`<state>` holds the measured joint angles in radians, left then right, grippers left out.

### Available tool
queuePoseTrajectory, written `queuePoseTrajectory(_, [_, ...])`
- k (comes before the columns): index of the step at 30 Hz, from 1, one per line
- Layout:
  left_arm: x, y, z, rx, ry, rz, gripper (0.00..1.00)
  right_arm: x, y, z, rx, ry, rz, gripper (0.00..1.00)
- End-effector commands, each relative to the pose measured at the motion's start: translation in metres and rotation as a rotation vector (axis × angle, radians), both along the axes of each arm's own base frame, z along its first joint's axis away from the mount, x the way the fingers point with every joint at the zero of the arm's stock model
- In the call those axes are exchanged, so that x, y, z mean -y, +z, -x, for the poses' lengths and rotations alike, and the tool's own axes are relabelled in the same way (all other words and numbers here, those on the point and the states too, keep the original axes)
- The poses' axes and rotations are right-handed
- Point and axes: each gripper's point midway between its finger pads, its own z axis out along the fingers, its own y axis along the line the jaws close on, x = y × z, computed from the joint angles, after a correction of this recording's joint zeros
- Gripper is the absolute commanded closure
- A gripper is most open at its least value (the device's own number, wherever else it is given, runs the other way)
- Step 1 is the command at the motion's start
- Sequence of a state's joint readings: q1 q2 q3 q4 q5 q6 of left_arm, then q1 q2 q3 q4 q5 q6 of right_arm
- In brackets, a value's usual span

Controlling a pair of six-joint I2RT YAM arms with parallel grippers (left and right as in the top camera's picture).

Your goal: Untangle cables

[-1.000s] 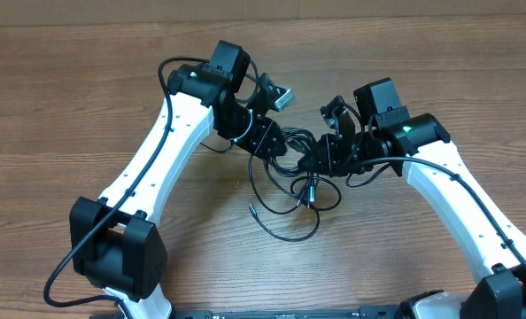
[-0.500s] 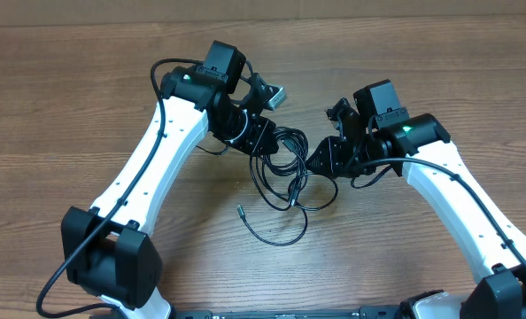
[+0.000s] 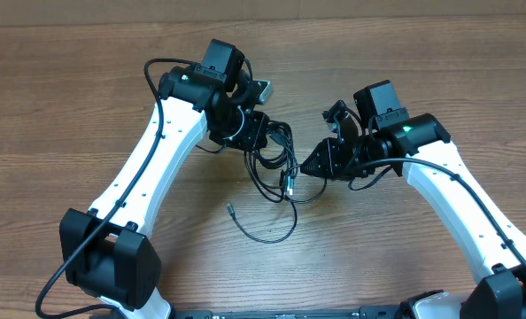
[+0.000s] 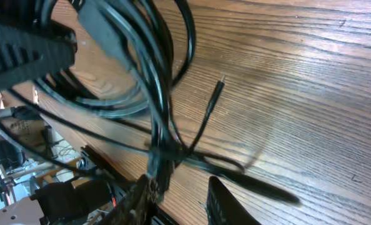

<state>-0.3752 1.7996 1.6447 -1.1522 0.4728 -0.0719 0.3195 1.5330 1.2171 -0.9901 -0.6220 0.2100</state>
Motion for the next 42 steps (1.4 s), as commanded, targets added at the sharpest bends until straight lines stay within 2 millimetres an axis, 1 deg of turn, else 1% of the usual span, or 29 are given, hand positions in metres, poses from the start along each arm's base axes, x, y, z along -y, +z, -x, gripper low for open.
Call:
queuePoseTrajectory(1, [0.029,0.036,0.019,0.000,-0.132,0.230,0.96,-0.002,0.002,-0.001,0.012,0.008,-0.011,0.74])
queuePoseTrajectory(3, [0.034,0.040,0.022,-0.005,-0.153,0.265,0.96,-0.003,0.003,-0.004,0.025,0.008,-0.015,0.75])
queuePoseTrajectory(5, [0.035,0.039,0.023,-0.003,-0.157,0.259,0.96,-0.003,0.003,-0.005,0.033,0.008,-0.018,0.75])
queuePoseTrajectory(6, [0.035,0.039,0.023,-0.002,-0.158,0.259,0.96,-0.003,0.004,-0.006,0.036,0.008,-0.019,0.78])
queuePoseTrajectory(12, [0.030,0.033,0.020,0.010,-0.148,0.210,0.96,-0.005,0.006,-0.012,0.049,-0.012,-0.030,0.79])
queuePoseTrajectory(15, [0.030,0.032,0.020,0.016,-0.149,0.199,0.96,-0.006,0.008,-0.022,0.050,-0.075,-0.037,0.80])
queuePoseTrajectory(16, [0.028,0.029,0.020,0.017,-0.144,0.172,0.96,0.001,0.004,-0.030,0.044,-0.145,0.006,0.79])
queuePoseTrajectory(19, [0.025,0.027,0.021,0.012,-0.141,0.155,0.96,0.011,-0.002,-0.038,0.025,-0.245,0.061,0.79])
queuePoseTrajectory(22, [0.020,0.022,0.017,0.025,-0.126,0.112,0.96,0.010,-0.001,-0.039,0.030,-0.244,0.055,0.81])
queuePoseTrajectory(23, [0.019,0.022,0.017,0.025,-0.125,0.108,0.96,0.010,-0.001,-0.038,0.029,-0.243,0.055,0.84])
queuePoseTrajectory(24, [0.019,0.022,0.017,0.025,-0.125,0.108,0.96,0.011,-0.001,-0.038,0.025,-0.243,0.058,0.93])
queuePoseTrajectory(25, [0.019,0.021,0.017,0.026,-0.125,0.106,0.96,0.011,-0.002,-0.036,0.018,-0.243,0.061,0.96])
queuePoseTrajectory(27, [0.018,0.020,0.015,0.033,-0.121,0.094,0.96,0.013,-0.005,-0.031,-0.003,-0.243,0.072,0.96])
queuePoseTrajectory(29, [0.015,0.019,0.014,0.038,-0.115,0.076,0.96,0.019,-0.010,-0.025,-0.033,-0.253,0.113,0.96])
queuePoseTrajectory(31, [0.012,0.017,0.012,0.043,-0.110,0.063,0.96,0.031,-0.019,-0.016,-0.068,-0.270,0.187,0.96])
queuePoseTrajectory(33, [0.012,0.017,0.010,0.055,-0.106,0.055,0.96,0.056,-0.033,0.003,-0.132,-0.295,0.337,0.96])
queuePoseTrajectory(34, [0.011,0.016,0.007,0.059,-0.090,0.047,0.96,0.064,-0.036,0.009,-0.150,-0.301,0.383,0.96])
queuePoseTrajectory(35, [0.009,0.018,0.000,0.070,-0.058,0.047,0.96,0.079,-0.040,0.020,-0.184,-0.306,0.465,0.96])
queuePoseTrajectory(37, [0.003,0.024,-0.013,0.090,0.003,0.067,0.96,0.095,-0.043,0.033,-0.218,-0.308,0.558,0.96])
queuePoseTrajectory(39, [-0.008,0.034,-0.027,0.114,0.062,0.082,0.96,0.115,-0.045,0.041,-0.236,-0.349,0.665,0.96])
queuePoseTrajectory(40, [-0.018,0.042,-0.036,0.128,0.101,0.088,0.96,0.130,-0.044,0.042,-0.234,-0.409,0.749,0.96])
queuePoseTrajectory(41, [-0.023,0.045,-0.039,0.132,0.116,0.090,0.96,0.141,-0.043,0.042,-0.226,-0.449,0.804,0.96])
queuePoseTrajectory(42, [-0.032,0.051,-0.043,0.135,0.137,0.098,0.96,0.156,-0.041,0.041,-0.208,-0.509,0.882,0.94])
